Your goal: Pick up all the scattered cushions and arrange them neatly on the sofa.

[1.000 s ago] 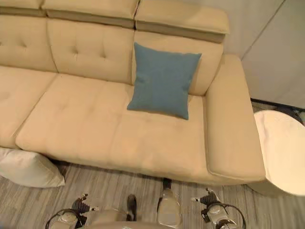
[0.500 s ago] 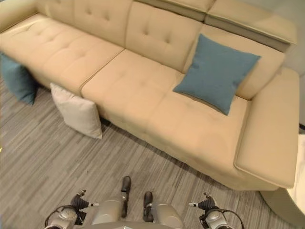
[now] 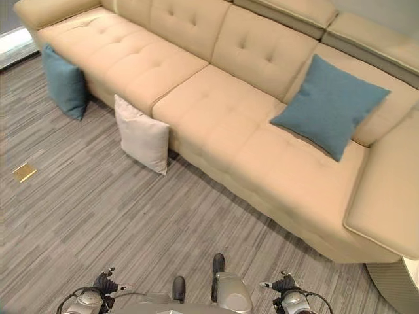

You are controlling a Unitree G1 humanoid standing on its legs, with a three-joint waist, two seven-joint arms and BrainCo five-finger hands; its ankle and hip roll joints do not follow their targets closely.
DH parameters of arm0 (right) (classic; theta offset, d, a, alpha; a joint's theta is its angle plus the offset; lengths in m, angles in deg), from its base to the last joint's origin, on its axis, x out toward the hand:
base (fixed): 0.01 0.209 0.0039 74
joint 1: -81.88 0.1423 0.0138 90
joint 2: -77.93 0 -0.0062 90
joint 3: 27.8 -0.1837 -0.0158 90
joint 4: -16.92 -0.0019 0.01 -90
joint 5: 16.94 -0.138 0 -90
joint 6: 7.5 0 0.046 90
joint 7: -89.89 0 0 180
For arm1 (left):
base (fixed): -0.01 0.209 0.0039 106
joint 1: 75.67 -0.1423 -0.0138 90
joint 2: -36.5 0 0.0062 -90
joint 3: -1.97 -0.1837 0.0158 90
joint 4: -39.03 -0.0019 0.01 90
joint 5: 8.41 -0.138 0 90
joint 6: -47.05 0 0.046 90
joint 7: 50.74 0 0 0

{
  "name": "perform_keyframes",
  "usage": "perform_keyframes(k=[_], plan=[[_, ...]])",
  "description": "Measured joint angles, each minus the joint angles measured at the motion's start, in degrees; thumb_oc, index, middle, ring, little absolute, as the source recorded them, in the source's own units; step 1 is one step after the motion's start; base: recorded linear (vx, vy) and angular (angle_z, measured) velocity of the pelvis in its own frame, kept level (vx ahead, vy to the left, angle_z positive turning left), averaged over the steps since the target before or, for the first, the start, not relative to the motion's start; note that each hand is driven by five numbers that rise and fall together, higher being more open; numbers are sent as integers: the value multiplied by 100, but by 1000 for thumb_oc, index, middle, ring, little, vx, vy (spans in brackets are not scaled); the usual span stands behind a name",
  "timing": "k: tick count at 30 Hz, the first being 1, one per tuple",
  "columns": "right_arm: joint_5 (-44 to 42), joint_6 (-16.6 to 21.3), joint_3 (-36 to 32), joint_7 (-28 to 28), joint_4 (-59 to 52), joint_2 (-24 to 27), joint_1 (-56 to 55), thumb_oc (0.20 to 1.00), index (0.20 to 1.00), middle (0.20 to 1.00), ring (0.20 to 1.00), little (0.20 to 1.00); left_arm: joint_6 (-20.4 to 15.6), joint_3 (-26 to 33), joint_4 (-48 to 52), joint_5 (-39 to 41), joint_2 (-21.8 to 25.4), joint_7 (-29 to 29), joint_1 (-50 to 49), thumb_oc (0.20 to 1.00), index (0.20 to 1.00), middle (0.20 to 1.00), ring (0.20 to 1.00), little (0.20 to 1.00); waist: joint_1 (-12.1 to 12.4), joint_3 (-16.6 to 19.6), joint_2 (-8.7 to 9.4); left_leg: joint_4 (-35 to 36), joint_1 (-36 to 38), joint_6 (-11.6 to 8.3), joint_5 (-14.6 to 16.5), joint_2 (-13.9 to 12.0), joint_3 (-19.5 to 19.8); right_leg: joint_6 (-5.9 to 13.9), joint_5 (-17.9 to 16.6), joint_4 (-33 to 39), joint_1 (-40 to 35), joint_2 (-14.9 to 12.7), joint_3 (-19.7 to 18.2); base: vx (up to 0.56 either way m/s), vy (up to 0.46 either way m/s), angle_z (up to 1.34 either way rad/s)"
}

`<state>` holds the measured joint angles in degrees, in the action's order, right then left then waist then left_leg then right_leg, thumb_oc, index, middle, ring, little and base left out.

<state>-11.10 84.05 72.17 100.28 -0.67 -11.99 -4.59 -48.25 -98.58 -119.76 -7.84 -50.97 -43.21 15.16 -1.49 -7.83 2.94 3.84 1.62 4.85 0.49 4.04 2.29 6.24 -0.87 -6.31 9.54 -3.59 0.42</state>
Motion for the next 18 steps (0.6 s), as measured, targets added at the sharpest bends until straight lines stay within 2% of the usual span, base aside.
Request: perform_keyframes(k=[1,3,4,5,7,8,9,10,11,13,14,16,18], plan=[[0,0,32,-5,42,-5,-40,1000,1000,1000,1000,1000,-21,0,17,1,-6,2,65,1000,1000,1000,1000,1000,33,6,5,22,0,-56,-33,1,228,-61,15,448,-365,-23,29,63,-178,94],[0,0,134,-5,82,-6,23,1000,1000,1000,1000,1000,-56,46,45,7,-30,4,37,1000,1000,1000,1000,1000,184,28,41,96,10,-155,-77,-14,353,-236,-172,878,-619,10,143,57,-183,76],[1,6,209,3,19,-19,25,1000,1000,1000,1000,1000,-31,108,21,86,-82,14,46,1000,1000,1000,1000,1000,173,33,41,81,-69,-372,-77,-26,736,-279,-196,1061,-802,64,293,20,-150,118],[1,10,268,-5,-55,-30,-6,1000,1000,1000,1000,1000,-44,103,66,106,-95,18,44,1000,1000,1000,1000,1000,233,49,91,101,-115,-502,-132,-60,939,-348,-181,1157,-897,108,396,-9,-150,138],[-1,15,226,7,-65,-9,192,1000,1000,1000,1000,1000,-34,99,102,119,-165,32,-31,1000,1000,1000,1000,1000,290,18,157,-91,-439,-707,-289,-110,1254,-499,-101,1154,-904,209,708,-21,-166,158],[-2,13,232,7,-65,-12,231,1000,1000,1000,1000,1000,-37,101,50,122,-217,30,96,1000,1000,1000,1000,1000,243,-54,234,-339,-708,-965,-454,15,1331,-548,-2,1176,-912,141,991,-29,-73,194],[-3,26,204,9,-74,6,250,1000,1000,1000,1000,1000,-40,81,47,121,-253,28,116,1000,1000,1000,1000,1000,272,-122,261,-398,-854,-1113,-607,7,903,-637,6,1159,-914,153,1166,-9,49,163],[-3,67,196,16,-189,39,235,1000,1000,1000,1000,1000,-27,47,-6,117,-228,25,143,1000,1000,1000,1000,1000,208,-238,274,-421,-910,-1127,-427,-76,135,-867,-119,1158,-940,107,1484,84,80,135],[-3,70,164,32,-187,12,99,1000,1000,1000,1000,1000,-28,139,7,102,-201,35,9,1000,1000,1000,1000,1000,45,-297,361,-714,-933,-673,-54,-352,-1412,-988,-20,1192,-970,-7,1709,133,73,90],[-2,65,165,30,-182,13,32,1000,1000,1000,1000,1000,-11,193,3,96,-172,33,-11,1000,1000,1000,1000,1000,24,-292,346,-691,-831,-677,-35,-526,-1832,-936,42,1191,-995,11,1726,126,79,40],[1,-7,160,24,-17,16,-125,1000,1000,1000,1000,1000,14,193,0,72,-159,-2,-179,1000,1000,1000,1000,1000,-36,-253,233,-234,-349,-674,-57,-679,-1422,-803,47,1150,-1068,82,1663,114,140,-1],[3,-21,159,27,-8,44,-170,1000,1000,1000,1000,1000,50,157,-1,41,-230,-15,-227,1000,1000,1000,1000,1000,-117,-203,38,71,-55,-588,-97,-695,-1105,-655,-21,1110,-1054,164,1582,94,223,-27],[4,-57,167,-7,-67,-29,-157,1000,1000,1000,1000,1000,41,157,47,40,-188,-15,-1,1000,1000,1000,1000,1000,-93,-146,106,58,-60,-376,-76,-501,-1160,-498,80,568,-717,-70,1440,90,289,-20]])
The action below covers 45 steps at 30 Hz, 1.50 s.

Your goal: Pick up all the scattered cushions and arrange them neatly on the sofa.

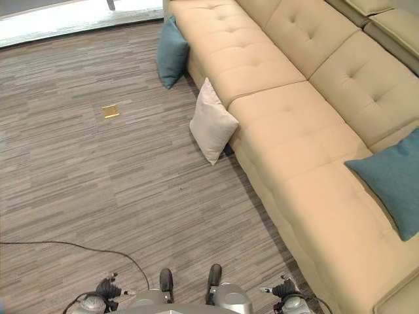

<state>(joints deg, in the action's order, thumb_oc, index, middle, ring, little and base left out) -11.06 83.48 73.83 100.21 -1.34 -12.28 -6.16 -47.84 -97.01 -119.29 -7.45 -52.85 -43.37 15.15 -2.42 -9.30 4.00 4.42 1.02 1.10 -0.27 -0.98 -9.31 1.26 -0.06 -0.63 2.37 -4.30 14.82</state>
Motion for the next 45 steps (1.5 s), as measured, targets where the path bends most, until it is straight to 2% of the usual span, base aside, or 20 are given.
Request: perform_keyframes(k=[5,7,9,11,12,14,15,17,19,20,23,25,28,30,33,39,41,42,43,45], plan=[[2,1,45,-14,-122,-36,60,1000,1000,1000,1000,1000,-42,29,80,14,295,9,133,1000,1000,1000,1000,1000,38,0,0,-40,230,398,167,318,118,508,563,-2264,907,-465,-714,189,215,16],[2,-2,66,-14,-170,-202,-49,1000,1000,1000,1000,1000,-40,244,35,63,349,16,54,1000,1000,1000,1000,1000,24,27,69,90,423,518,247,344,448,405,829,-2385,1193,133,-1195,307,80,73],[2,-11,124,-12,-241,-216,0,1000,1000,1000,1000,1000,-37,261,-230,75,158,23,-4,1000,1000,1000,1000,1000,20,-12,29,87,506,566,445,350,682,207,552,-1735,1919,695,-1258,344,45,70],[2,-36,63,-11,-204,-221,-131,1000,1000,1000,1000,1000,-37,272,-256,79,-25,19,-195,1000,1000,1000,1000,1000,-18,-30,148,111,1035,515,860,525,1104,295,178,-1050,2014,623,-1175,350,-63,129],[1,-46,9,-3,-158,-194,-291,1000,1000,1000,1000,1000,-48,144,-252,80,-91,11,-232,1000,1000,1000,1000,1000,-51,25,19,-106,1230,363,1212,355,1618,75,-124,-1205,1786,729,-1080,397,-150,180],[-4,-57,-117,-5,27,-222,-171,1000,1000,1000,1000,1000,-53,246,-250,91,-66,14,-154,1000,1000,1000,1000,1000,20,18,18,-607,1206,-298,962,248,1819,-475,-81,-903,1229,773,-978,318,-65,164],[-7,-56,-120,-2,59,-178,-163,1000,1000,1000,1000,1000,-93,222,-238,93,-36,12,-223,1000,1000,1000,1000,1000,80,176,263,-2998,234,-912,1205,348,1144,-612,-217,127,151,625,-744,162,44,120],[-8,1,-98,16,71,-173,281,1000,1000,1000,1000,1000,-44,223,-240,94,90,13,-248,1000,1000,1000,1000,1000,253,205,602,-3523,-887,-674,1229,294,131,-621,-298,560,-27,478,-859,214,68,23],[-6,5,-40,30,63,-191,667,1000,1000,1000,1000,1000,-6,224,-241,194,220,35,-280,1000,1000,1000,1000,1000,445,98,774,-1757,-1248,-448,930,327,284,-528,-220,597,-96,509,-1164,165,71,-72],[-5,7,-20,41,63,-185,731,1000,1000,1000,1000,1000,52,224,-273,194,198,25,-341,1000,1000,1000,1000,1000,518,50,687,-717,-1276,-519,445,209,609,-459,-130,597,-274,639,-1272,175,113,-73],[-5,-7,26,68,80,-103,427,1000,1000,1000,1000,1000,57,249,-269,193,143,7,-356,1000,1000,1000,1000,1000,410,-14,336,-671,-1471,-556,-278,-97,826,-666,147,591,-759,896,-1262,249,168,-48],[-2,-89,24,58,267,-159,-34,1000,1000,1000,1000,1000,53,344,-263,186,143,11,-364,1000,1000,1000,1000,1000,226,113,225,-139,-659,-64,-723,25,750,-286,633,271,-1065,791,-1495,361,354,-69],[1,-99,106,32,136,-188,-199,1000,1000,1000,1000,1000,53,305,-261,177,168,8,-235,1000,1000,1000,1000,1000,185,167,149,9,-108,264,-449,176,572,215,1000,-1051,-762,568,-1356,151,258,-51],[1,-94,149,-1,-104,-212,-146,1000,1000,1000,1000,1000,44,234,-265,178,233,9,2,1000,1000,1000,1000,1000,137,180,98,-50,-58,334,-342,283,517,430,1271,-3005,203,349,-1225,78,212,-10],[4,-47,288,-8,-358,-243,45,1000,1000,1000,1000,1000,73,170,-267,179,209,7,23,1000,1000,1000,1000,1000,145,137,106,-95,274,681,-50,543,306,542,1376,-3964,1179,-151,-1057,169,179,-34],[83,-75,181,4,-369,-181,-117,1000,1000,1000,1000,1000,68,201,-260,179,145,2,-207,1000,1000,1000,1000,1000,-52,117,139,13,945,413,567,713,72,308,456,-1427,1907,-63,443,244,33,-18],[122,-84,180,0,-260,-169,-219,1000,1000,1000,1000,1000,44,168,-213,169,134,0,-186,1000,1000,1000,1000,1000,-33,149,92,-88,1135,264,727,650,114,141,357,-1633,1535,50,307,321,-79,26],[119,-80,116,-4,-99,-181,-307,1000,1000,1000,1000,1000,47,59,-230,164,108,-11,-190,1000,1000,1000,1000,1000,-37,286,123,-396,1188,85,885,568,287,-402,114,-1101,918,259,179,286,-124,37],[117,-70,34,0,-107,-173,-322,1000,1000,1000,1000,1000,48,61,-253,154,26,-18,-200,1000,1000,1000,1000,1000,-43,298,94,-788,1131,-106,902,506,385,-589,36,-648,539,356,171,250,-127,38],[108,-57,40,4,-90,-140,-332,1000,1000,1000,1000,1000,43,47,-251,3,-84,-105,-227,1000,1000,1000,1000,1000,66,361,242,-2845,283,-418,1100,496,467,-760,-237,259,-172,450,-82,81,-18,-19]])
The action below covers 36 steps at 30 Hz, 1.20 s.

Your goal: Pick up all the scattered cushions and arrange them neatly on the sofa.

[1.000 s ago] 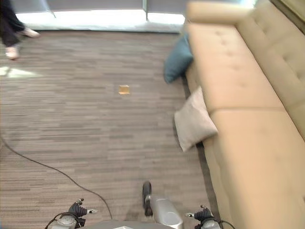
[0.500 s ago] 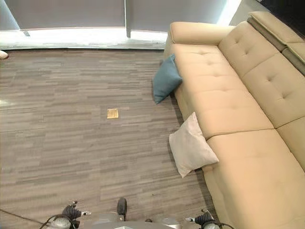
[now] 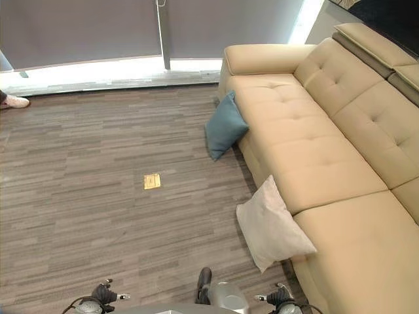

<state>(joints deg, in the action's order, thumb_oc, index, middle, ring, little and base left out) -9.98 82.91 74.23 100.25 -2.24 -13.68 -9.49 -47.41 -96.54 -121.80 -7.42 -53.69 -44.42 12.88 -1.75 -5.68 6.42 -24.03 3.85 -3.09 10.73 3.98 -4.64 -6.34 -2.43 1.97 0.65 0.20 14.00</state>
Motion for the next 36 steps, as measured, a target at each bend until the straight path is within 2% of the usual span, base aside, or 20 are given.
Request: perform_keyframes(k=[1,3,4,5,7,9,10,12,16,18,20,21,24,26,29,32,33,34,35,36], plan=[[-2,9,8,3,-8,26,94,1000,1000,1000,1000,1000,5,-1,3,-3,12,-5,10,1000,1000,1000,1000,1000,3,2,5,-824,-567,-89,66,-144,137,-77,8,176,-195,91,-91,63,37,-53],[-3,5,71,8,-29,21,257,1000,1000,1000,1000,1000,4,11,49,3,113,15,111,1000,1000,1000,1000,1000,-17,-68,168,-50,-1090,-20,126,-148,336,-66,-7,318,-214,72,-275,77,84,-62],[-2,4,75,14,-8,29,365,1000,1000,1000,1000,1000,11,17,141,3,160,21,156,1000,1000,1000,1000,1000,-56,-118,198,730,-1202,-1,-10,-252,425,-34,-3,318,-260,107,-418,88,105,-101],[-2,-3,125,31,22,32,404,1000,1000,1000,1000,1000,4,-44,138,4,197,16,211,1000,1000,1000,1000,1000,-44,-166,214,1383,-1282,-60,-310,-168,1037,113,93,319,-387,121,-743,124,147,-126],[-3,-30,175,66,173,196,486,1000,1000,1000,1000,1000,-16,-61,172,10,41,15,409,1000,1000,1000,1000,1000,-149,-314,-8,1637,-1339,-37,-900,-237,1400,206,193,323,-656,218,-970,110,145,-93],[-1,-63,175,65,268,226,366,1000,1000,1000,1000,1000,-37,-116,86,8,-45,3,432,1000,1000,1000,1000,1000,-175,-239,-134,1693,-1237,-27,-1057,-291,1342,308,344,316,-744,242,-1101,150,245,-39],[0,-69,140,65,283,198,311,1000,1000,1000,1000,1000,-44,-114,78,5,-51,-2,442,1000,1000,1000,1000,1000,-186,-227,-148,1844,-1112,200,-1242,-288,1181,367,426,281,-791,185,-1190,124,253,-60],[1,-65,122,44,308,99,248,1000,1000,1000,1000,1000,-5,-106,-45,1,-39,-4,313,1000,1000,1000,1000,1000,-196,-158,-123,2534,-488,488,-1404,-123,824,688,782,-306,-694,-76,-1465,70,222,-69],[2,-79,89,-1,205,-78,348,1000,1000,1000,1000,1000,14,-108,-35,1,159,1,314,1000,1000,1000,1000,1000,-102,-179,-196,2831,-169,793,-1425,29,333,1192,1259,-1744,47,-328,-1426,40,173,-62],[3,-69,115,-6,140,-99,369,1000,1000,1000,1000,1000,12,-106,-23,3,226,5,328,1000,1000,1000,1000,1000,-33,-190,-223,2832,-40,802,-1300,52,8,1202,1254,-2332,444,-519,-1143,89,96,-69],[10,-56,214,-6,-26,-120,421,1000,1000,1000,1000,1000,19,-49,-37,8,286,11,201,1000,1000,1000,1000,1000,-10,-192,-219,2910,121,782,-1171,41,-353,1262,1206,-2335,721,-820,-440,87,38,-94],[11,-45,215,-9,-51,-131,435,1000,1000,1000,1000,1000,18,-37,-34,9,283,12,126,1000,1000,1000,1000,1000,4,-166,-196,2937,156,779,-1129,43,-482,1290,1186,-2201,797,-917,-181,140,-5,-112],[50,-86,215,0,-125,-131,464,1000,1000,1000,1000,1000,25,23,-23,36,257,-1,-25,1000,1000,1000,1000,1000,133,-134,-95,2874,199,728,-941,-61,-1112,1387,686,-1384,1088,-1258,1362,119,-38,-108],[114,-98,240,0,-142,-122,437,1000,1000,1000,1000,1000,22,170,-22,53,267,4,-35,1000,1000,1000,1000,1000,104,-139,-125,2825,336,648,-744,-227,-1256,1456,347,-1080,939,-1258,1668,271,-92,-63],[114,-98,245,4,-152,-29,276,1000,1000,1000,1000,1000,22,155,-19,41,237,-1,-6,1000,1000,1000,1000,1000,66,-79,-242,2844,643,409,-619,-510,-1248,1065,78,-897,670,-853,1299,214,-143,-4],[111,-93,229,10,-196,58,220,1000,1000,1000,1000,1000,21,6,-23,34,228,-10,7,1000,1000,1000,1000,1000,119,23,-320,2322,581,268,-434,-851,-1028,627,217,-538,339,-386,1171,114,-138,-17],[111,-87,229,9,-251,61,193,1000,1000,1000,1000,1000,22,5,-25,27,230,-12,-9,1000,1000,1000,1000,1000,117,38,-281,1913,477,249,-422,-904,-912,522,151,-336,153,-309,1134,74,-117,-34],[103,-61,220,15,-255,84,194,1000,1000,1000,1000,1000,27,20,-28,13,186,-8,62,1000,1000,1000,1000,1000,121,-1,-158,911,138,206,-411,-918,-755,358,177,-43,-47,-264,1037,126,-68,-37],[101,-62,226,25,-245,118,202,1000,1000,1000,1000,1000,28,43,-26,14,111,-7,54,1000,1000,1000,1000,1000,148,1,-142,189,-144,42,-437,-971,-607,349,165,183,-246,-246,936,76,-9,-70],[99,-40,292,51,-207,195,269,1000,1000,1000,1000,1000,5,9,12,55,-10,17,79,1000,1000,1000,1000,1000,250,-16,-66,-366,-614,-307,-228,-829,26,218,71,339,-390,-200,592,92,15,-100]])
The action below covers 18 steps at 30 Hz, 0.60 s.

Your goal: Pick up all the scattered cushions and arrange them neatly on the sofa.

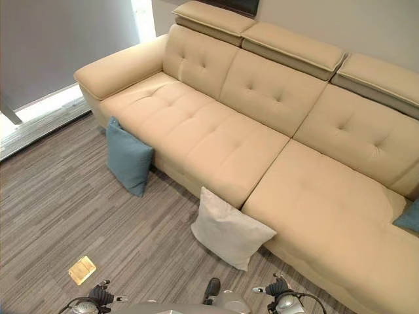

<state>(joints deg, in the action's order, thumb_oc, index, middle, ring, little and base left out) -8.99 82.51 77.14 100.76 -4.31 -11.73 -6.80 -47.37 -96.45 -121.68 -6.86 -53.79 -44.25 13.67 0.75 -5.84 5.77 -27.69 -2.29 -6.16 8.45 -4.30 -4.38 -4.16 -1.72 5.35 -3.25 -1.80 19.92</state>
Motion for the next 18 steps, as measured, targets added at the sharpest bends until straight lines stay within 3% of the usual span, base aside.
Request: perform_keyframes(k=[1,3,4,5,6,7,11,14,18], plan=[[-1,3,5,43,87,51,104,1000,1000,1000,1000,1000,6,-17,19,-6,10,-28,129,1000,1000,1000,1000,1000,-49,-23,5,897,-331,-39,20,72,394,-32,21,-2,-37,43,-50,111,46,-96],[-10,10,6,62,109,55,127,1000,1000,1000,1000,1000,1,-72,105,-5,4,-36,247,1000,1000,1000,1000,1000,-152,-86,69,1879,-564,-32,-445,180,682,70,128,0,-158,106,-323,103,90,-62],[-14,11,7,64,110,54,152,1000,1000,1000,1000,1000,2,-72,106,-5,-3,-36,267,1000,1000,1000,1000,1000,-144,-87,72,2018,-570,-22,-538,207,794,95,149,3,-165,125,-378,57,71,-95],[-46,28,4,67,259,38,224,1000,1000,1000,1000,1000,0,-73,80,-1,-15,-36,262,1000,1000,1000,1000,1000,-117,-122,44,2473,-523,85,-922,266,1109,92,186,-1,-273,198,-673,88,127,-96],[-46,28,2,67,305,61,203,1000,1000,1000,1000,1000,7,-79,61,-1,-36,-37,208,1000,1000,1000,1000,1000,-122,-135,-8,2444,-469,86,-1174,271,1100,132,229,-1,-353,261,-787,74,121,-94],[-45,22,11,75,335,142,122,1000,1000,1000,1000,1000,6,-174,21,0,-103,-37,160,1000,1000,1000,1000,1000,-151,-119,-200,2395,-373,117,-1389,173,1145,140,326,8,-425,361,-826,139,280,-32],[-35,45,-40,58,337,-38,118,1000,1000,1000,1000,1000,46,-236,-28,0,-108,-47,121,1000,1000,1000,1000,1000,-13,-120,-277,3134,393,632,-1250,619,607,643,605,-479,-371,-228,-1322,110,307,-58],[-32,41,-21,44,222,-103,143,1000,1000,1000,1000,1000,19,-220,-28,0,-12,-40,117,1000,1000,1000,1000,1000,85,-100,-337,3250,542,772,-1245,699,172,768,677,-778,-160,-382,-1599,-22,130,-62],[-33,36,-24,55,84,-196,289,1000,1000,1000,1000,1000,18,-212,6,7,178,-34,182,1000,1000,1000,1000,1000,124,-175,-237,3256,591,850,-1106,741,-299,948,693,-1215,262,-480,-1718,-48,123,-76]])
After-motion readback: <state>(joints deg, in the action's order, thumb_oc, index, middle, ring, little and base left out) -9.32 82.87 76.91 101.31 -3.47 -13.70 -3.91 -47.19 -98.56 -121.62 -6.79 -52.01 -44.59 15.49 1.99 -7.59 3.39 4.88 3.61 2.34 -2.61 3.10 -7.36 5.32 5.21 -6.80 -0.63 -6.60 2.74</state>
